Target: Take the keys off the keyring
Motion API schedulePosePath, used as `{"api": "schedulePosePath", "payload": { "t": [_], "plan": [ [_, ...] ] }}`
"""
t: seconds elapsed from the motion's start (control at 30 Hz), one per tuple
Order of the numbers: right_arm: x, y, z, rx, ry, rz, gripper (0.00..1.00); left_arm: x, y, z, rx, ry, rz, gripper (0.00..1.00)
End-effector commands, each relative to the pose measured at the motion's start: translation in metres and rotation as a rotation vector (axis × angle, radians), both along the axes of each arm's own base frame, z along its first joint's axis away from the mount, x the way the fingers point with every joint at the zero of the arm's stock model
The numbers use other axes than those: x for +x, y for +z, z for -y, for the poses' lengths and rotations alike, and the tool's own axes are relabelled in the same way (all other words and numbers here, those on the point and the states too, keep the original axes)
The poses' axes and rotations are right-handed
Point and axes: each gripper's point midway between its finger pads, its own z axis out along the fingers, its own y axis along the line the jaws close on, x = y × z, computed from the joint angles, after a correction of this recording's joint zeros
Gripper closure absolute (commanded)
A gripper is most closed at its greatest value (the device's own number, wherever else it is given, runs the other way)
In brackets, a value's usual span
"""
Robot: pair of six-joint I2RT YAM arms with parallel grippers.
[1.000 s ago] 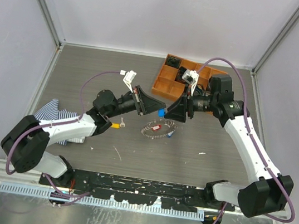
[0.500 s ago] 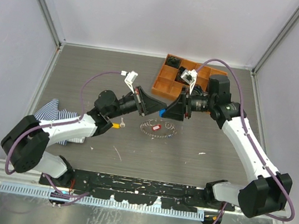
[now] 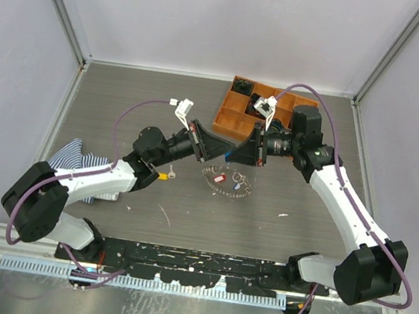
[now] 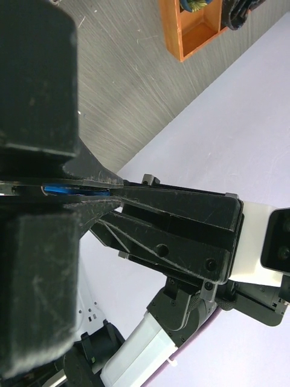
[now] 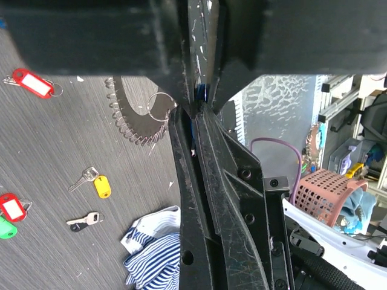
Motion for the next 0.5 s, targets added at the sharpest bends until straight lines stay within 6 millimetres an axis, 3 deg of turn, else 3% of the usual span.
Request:
{"api": "schedulePosePath", "payload": {
  "t": [0.0,0.03,0.2,0.3,0.37,0.47],
  "plan": [
    [-0.012,0.02,-0.003,0.064,0.052,0.031,0.93,-0.002,0.052,-0.006,-0.1,0.038,0.125,1.0],
    [-0.013,0.021,-0.004,0.069,0.058,0.031,0.98,-0.001,0.052,-0.007,-0.1,0.04,0.126,1.0],
    [-0.012,0.025,-0.002,0.079,0.06,0.039,0.99,-0.002,0.05,-0.01,-0.085,0.054,0.121,0.95],
    [-0.012,0.027,0.0,0.091,0.056,0.038,0.99,-0.001,0.047,-0.02,-0.064,0.106,0.124,0.69],
    [-0.011,0.029,0.002,0.098,0.051,0.039,0.99,-0.006,0.057,-0.034,-0.061,0.151,0.16,0.55],
    [-0.009,0.03,0.002,0.106,0.044,0.034,0.99,-0.011,0.052,-0.05,-0.009,0.21,0.199,0.45]
  ]
}}
